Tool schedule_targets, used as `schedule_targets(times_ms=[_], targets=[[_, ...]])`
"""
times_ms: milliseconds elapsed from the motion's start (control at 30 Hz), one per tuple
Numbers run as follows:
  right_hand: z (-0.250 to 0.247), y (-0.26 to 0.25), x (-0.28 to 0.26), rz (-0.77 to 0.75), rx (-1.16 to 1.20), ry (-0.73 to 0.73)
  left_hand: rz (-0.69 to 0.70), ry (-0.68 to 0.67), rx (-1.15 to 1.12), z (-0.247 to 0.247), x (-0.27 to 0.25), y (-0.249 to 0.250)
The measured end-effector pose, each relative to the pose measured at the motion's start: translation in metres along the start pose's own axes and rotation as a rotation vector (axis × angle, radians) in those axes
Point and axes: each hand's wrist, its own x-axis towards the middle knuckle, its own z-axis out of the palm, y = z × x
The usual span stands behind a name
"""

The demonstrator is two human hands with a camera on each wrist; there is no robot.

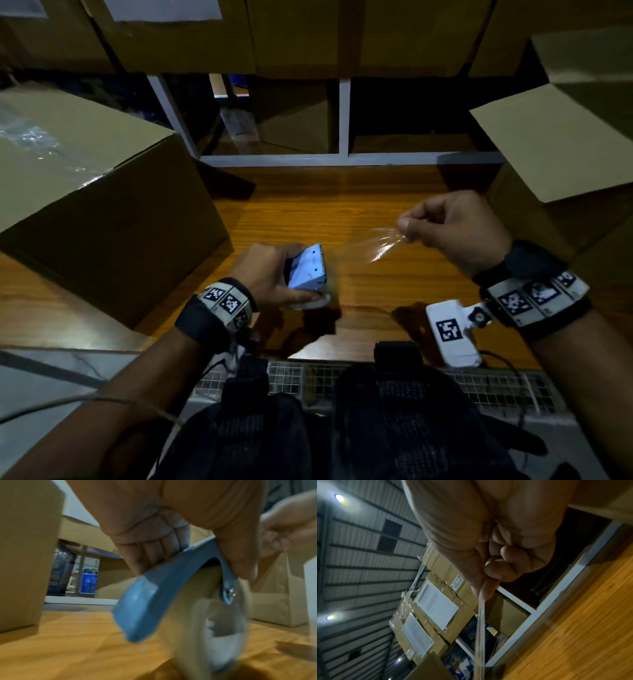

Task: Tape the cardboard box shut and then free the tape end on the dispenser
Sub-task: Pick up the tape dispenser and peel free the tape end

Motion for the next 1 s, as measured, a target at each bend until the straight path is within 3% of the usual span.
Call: schedule_targets(times_ms=[267, 533, 800, 1000], targets=[[0.011, 0.035, 0.0, 0.105, -0.021, 0.019, -0.023, -0.191, 0.217, -0.023, 0.015, 0.011], [-0.002, 0.077, -0.018, 0.298, 0.09, 0.148, 0.14, -0.231, 0.428, -0.003, 0.042, 0.048], [-0.011, 0.117, -0.049, 0.481, 0.163, 0.199, 0.252, -0.337, 0.371, 0.007, 0.07, 0.095], [-0.016, 0.125, -0.064, 0.454, 0.09, 0.255, 0.354, -0.498, 0.261, 0.007, 0.091, 0.112]])
